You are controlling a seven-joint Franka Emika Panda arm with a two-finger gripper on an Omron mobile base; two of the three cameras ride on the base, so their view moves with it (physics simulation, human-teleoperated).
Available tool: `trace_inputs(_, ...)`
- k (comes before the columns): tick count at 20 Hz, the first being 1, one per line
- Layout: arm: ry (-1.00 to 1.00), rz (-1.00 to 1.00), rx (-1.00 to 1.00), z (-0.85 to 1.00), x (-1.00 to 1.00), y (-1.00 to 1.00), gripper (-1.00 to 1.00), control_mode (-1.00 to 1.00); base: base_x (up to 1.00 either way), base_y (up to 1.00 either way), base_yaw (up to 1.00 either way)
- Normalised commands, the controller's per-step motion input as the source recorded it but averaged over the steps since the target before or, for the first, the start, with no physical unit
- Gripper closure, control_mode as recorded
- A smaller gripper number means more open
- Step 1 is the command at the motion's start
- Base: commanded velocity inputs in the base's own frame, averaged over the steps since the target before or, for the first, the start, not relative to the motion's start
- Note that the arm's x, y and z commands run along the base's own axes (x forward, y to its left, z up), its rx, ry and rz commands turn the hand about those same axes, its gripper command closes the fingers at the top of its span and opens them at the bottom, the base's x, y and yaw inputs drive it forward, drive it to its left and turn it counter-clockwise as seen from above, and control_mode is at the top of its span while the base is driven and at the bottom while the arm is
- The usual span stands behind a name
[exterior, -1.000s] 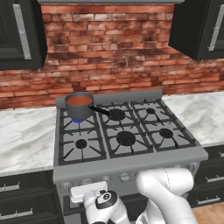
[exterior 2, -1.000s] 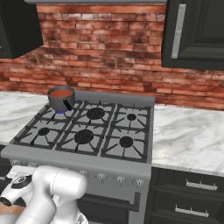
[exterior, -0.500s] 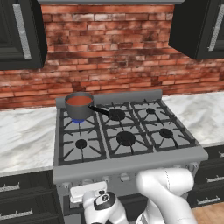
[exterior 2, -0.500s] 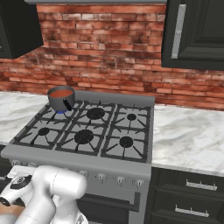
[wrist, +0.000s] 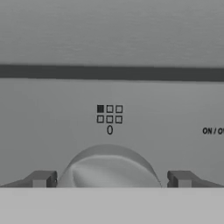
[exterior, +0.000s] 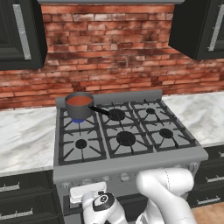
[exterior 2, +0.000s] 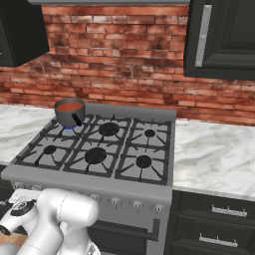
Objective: Wait until the marinara sauce is simmered to a deep red color and then turn off the stove.
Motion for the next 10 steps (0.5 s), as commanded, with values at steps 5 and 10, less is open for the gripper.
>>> trace_inputs(5, 0.00, 0.00, 0.00, -0.23, 0.00, 0.00, -1.00, -1.00, 0.00, 0.00, 0.00)
trace_inputs(10, 0.00, 0.00, 0.00, -0.20, 0.00, 0.00, -1.00, -1.00, 0.00, 0.00, 0.00)
